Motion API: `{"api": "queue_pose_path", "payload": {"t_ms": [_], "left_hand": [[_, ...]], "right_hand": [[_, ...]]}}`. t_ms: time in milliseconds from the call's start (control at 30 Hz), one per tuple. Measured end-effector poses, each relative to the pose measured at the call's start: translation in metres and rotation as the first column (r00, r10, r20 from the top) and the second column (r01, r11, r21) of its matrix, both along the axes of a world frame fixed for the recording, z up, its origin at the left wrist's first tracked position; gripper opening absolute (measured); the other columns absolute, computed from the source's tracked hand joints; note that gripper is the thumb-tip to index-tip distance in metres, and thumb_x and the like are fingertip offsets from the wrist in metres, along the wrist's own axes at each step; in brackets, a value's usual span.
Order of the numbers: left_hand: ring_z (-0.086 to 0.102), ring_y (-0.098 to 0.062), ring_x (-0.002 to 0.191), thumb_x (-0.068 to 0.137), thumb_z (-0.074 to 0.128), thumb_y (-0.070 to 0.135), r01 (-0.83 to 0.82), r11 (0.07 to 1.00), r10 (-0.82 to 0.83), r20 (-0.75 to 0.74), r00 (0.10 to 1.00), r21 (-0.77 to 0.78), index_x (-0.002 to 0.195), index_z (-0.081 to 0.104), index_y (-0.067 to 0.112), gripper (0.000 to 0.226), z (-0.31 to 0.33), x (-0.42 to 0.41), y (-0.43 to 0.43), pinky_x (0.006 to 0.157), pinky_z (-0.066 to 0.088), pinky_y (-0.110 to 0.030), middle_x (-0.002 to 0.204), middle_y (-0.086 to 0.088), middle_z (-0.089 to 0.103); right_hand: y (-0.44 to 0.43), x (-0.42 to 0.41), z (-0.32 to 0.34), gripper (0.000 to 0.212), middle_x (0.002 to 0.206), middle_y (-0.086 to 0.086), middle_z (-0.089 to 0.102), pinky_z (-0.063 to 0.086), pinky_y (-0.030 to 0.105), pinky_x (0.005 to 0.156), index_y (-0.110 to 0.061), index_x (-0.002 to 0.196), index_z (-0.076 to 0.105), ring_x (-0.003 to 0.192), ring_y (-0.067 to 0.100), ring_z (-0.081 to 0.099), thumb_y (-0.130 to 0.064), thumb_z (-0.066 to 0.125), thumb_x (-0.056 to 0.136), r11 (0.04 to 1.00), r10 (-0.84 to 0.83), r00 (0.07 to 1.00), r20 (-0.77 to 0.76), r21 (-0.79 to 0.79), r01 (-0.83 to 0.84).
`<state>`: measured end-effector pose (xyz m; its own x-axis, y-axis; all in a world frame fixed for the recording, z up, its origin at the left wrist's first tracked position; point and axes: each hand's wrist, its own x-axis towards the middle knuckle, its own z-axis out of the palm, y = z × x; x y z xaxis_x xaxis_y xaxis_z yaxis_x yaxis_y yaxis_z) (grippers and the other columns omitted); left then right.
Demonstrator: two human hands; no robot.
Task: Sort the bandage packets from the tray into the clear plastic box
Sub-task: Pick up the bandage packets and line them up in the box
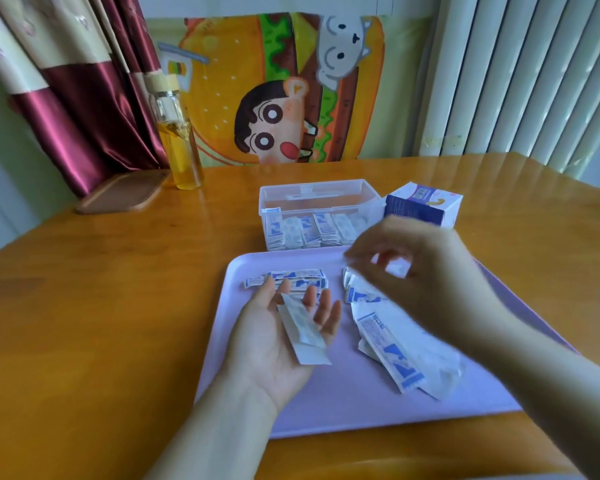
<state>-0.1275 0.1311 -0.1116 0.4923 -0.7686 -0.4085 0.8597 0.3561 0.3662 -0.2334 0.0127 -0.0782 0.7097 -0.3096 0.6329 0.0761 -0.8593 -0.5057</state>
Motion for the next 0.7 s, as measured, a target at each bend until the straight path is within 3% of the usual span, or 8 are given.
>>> {"api": "queue_pose_path", "payload": {"t_ms": [100,167,267,333,400,467,567,700], "left_hand": [[0.068,-0.028,0.072,0.094,0.046,0.046,0.063,0.998,-0.063,0.055,0.997,0.008,0.11,0.056,0.02,0.033,-0.001,-0.007,0.0,0.065,0.056,-0.043,0.108,-0.013,0.063],[0.065,-0.024,0.081,0.095,0.047,0.041,0.066,0.998,-0.066,0.058,0.996,-0.001,0.122,0.056,0.023,0.034,0.0,-0.008,-0.001,0.067,0.055,-0.04,0.106,-0.01,0.063],[0.059,-0.019,0.065,0.097,0.047,0.03,0.034,0.999,-0.034,0.029,0.999,0.001,0.116,0.058,0.021,0.023,-0.001,-0.007,-0.001,0.059,0.056,-0.036,0.087,-0.01,0.063],[0.054,-0.016,0.053,0.097,0.047,0.025,0.007,1.0,-0.007,-0.005,1.0,0.006,0.111,0.058,0.019,0.019,-0.002,-0.005,-0.001,0.052,0.054,-0.025,0.086,-0.013,0.062],[0.052,-0.013,0.052,0.097,0.047,0.024,-0.024,1.0,0.024,-0.014,1.0,0.015,0.11,0.057,0.017,0.018,-0.003,-0.003,0.0,0.047,0.047,-0.017,0.088,-0.013,0.061],[0.052,-0.012,0.053,0.097,0.048,0.025,-0.052,0.999,0.052,0.004,0.999,-0.002,0.108,0.055,0.016,0.016,-0.004,0.001,0.002,0.044,0.042,-0.015,0.091,-0.013,0.06],[0.048,-0.01,0.054,0.094,0.051,0.023,-0.091,0.996,0.092,0.04,0.995,-0.016,0.104,0.055,0.016,0.012,-0.004,0.01,0.009,0.042,0.036,-0.013,0.092,-0.013,0.059],[0.04,-0.007,0.047,0.093,0.051,0.017,-0.147,0.989,0.148,0.07,0.986,-0.03,0.098,0.053,0.013,0.006,-0.003,0.02,0.018,0.038,0.032,-0.012,0.09,-0.011,0.063]], "right_hand": [[0.019,-0.005,-0.022,0.008,0.081,-0.016,0.068,0.042,0.01,0.073,-0.026,0.081,0.073,0.079,0.001,0.057,-0.025,0.065,0.08,0.981,0.161,0.969,-0.188,-0.075,-0.177],[0.017,-0.01,-0.023,0.011,0.087,-0.02,0.069,0.041,0.012,0.079,-0.031,0.083,0.072,0.087,0.003,0.057,-0.037,0.062,0.082,0.97,0.233,0.938,-0.256,-0.013,-0.244],[-0.001,-0.015,-0.013,0.008,0.085,-0.023,0.065,0.04,0.01,0.071,-0.041,0.08,0.065,0.085,0.0,0.057,-0.047,0.061,0.083,0.989,0.062,0.963,-0.262,0.149,-0.024],[-0.015,-0.014,-0.016,0.023,0.082,-0.019,0.061,0.039,0.013,0.065,-0.04,0.094,0.058,0.079,0.002,0.055,-0.052,0.065,0.076,0.992,-0.108,0.85,-0.516,0.007,0.13],[-0.019,-0.013,-0.023,0.052,0.086,-0.017,0.055,0.038,0.017,0.063,-0.038,0.116,0.048,0.078,0.003,0.051,-0.057,0.068,0.071,0.982,-0.179,0.62,-0.764,-0.104,0.156],[-0.02,-0.012,-0.029,0.061,0.084,-0.017,0.051,0.035,0.015,0.057,-0.036,0.125,0.044,0.073,0.002,0.05,-0.051,0.07,0.073,0.987,-0.138,0.57,-0.81,-0.067,0.145],[-0.024,-0.01,-0.027,0.047,0.079,-0.017,0.052,0.033,0.014,0.053,-0.032,0.118,0.049,0.066,-0.001,0.049,-0.04,0.071,0.077,0.986,-0.121,0.634,-0.764,-0.018,0.166],[-0.033,-0.011,-0.015,0.017,0.075,-0.02,0.056,0.042,0.017,0.065,-0.03,0.088,0.055,0.076,0.008,0.057,-0.034,0.069,0.081,0.978,-0.107,0.616,-0.78,0.027,0.205]]}}
